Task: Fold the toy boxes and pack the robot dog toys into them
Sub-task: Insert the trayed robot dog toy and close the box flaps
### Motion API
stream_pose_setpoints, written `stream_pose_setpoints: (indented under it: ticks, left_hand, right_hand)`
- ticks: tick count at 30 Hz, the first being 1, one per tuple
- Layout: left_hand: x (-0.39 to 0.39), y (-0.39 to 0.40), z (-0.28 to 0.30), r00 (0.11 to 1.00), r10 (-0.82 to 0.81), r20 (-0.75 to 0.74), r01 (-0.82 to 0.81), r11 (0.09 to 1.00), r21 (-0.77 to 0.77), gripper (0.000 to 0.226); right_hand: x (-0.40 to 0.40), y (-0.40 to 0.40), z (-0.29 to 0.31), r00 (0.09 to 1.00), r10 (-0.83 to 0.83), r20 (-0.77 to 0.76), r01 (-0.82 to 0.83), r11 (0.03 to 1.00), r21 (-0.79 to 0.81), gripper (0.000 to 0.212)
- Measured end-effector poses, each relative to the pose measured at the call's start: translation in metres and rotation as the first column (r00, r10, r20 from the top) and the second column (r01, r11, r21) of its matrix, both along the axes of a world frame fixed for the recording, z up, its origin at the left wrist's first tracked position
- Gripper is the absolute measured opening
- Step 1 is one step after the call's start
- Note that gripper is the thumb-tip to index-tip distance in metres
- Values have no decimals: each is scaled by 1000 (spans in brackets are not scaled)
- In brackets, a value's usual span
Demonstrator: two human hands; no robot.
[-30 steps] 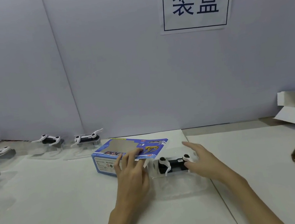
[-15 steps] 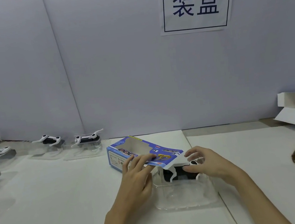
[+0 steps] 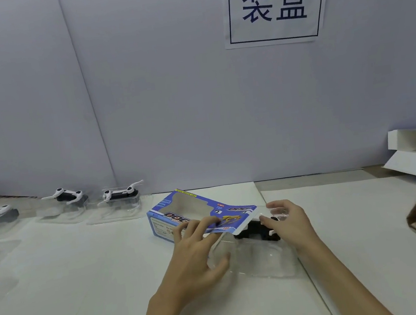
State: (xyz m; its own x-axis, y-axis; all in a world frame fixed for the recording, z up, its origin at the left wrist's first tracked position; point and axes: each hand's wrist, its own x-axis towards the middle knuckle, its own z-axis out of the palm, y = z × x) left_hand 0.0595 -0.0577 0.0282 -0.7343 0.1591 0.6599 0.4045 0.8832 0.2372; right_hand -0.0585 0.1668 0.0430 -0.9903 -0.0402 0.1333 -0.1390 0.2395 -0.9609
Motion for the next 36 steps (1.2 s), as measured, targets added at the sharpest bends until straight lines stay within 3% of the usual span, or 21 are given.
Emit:
stream_pose_setpoints:
  ticks: [7,11,16,29,32,36]
  left_hand:
    - [-5,6,-5,1000,-3,-18,3,1000,-12,38]
    - [-5,7,-5,1000,8,-25,-8,1000,-8,39]
    - [-8,9,-6,999,34,-35,-34,999,-17,37]
    - [-15,10,-9,989,94,-116,-101,993,-56,46]
    - [-13,5,-11,994,63,-84,-68,996,-60,40]
    - [-10,2,-11,999,43,9,-42,991,-124,60]
  right_hand:
    - [6,-14,-3,999,-54,0,54,999,3,42]
    - [4,-14,-1,999,29,17,-30,997,70,45]
    - [0,-9,6,986,82,146,-75,996,-51,45]
    - [10,-24,-3,993,2,119,-2,1000,5,26]
    - [9,-24,-3,992,-7,126,8,1000,-10,25]
    - [8,-21,-1,992,-20,127,25,999,-37,26]
